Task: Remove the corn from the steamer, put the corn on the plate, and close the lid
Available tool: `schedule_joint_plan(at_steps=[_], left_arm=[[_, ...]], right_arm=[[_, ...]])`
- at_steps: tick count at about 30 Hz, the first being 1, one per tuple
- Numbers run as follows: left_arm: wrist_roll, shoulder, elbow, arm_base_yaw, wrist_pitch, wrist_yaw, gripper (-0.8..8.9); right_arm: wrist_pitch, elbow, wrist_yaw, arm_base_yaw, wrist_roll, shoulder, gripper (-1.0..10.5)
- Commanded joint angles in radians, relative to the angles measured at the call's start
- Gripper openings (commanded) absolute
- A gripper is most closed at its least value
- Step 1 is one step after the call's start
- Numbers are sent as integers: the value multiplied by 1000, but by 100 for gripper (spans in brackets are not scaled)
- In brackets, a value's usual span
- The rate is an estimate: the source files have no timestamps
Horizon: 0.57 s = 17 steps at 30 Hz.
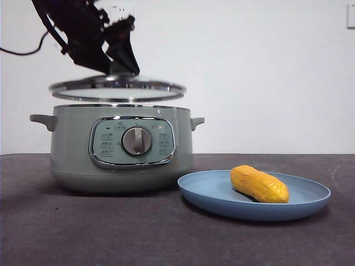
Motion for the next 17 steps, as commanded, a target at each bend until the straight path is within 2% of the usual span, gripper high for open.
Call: schedule_joint_plan(at_steps=[1, 17], left_arm=[[19, 8, 6, 0, 59, 3, -8], [18, 34, 6, -18, 86, -3, -8]], right_arm=[[5, -5, 2, 1, -9, -2, 567], [6, -5, 3, 1, -13, -2, 567]])
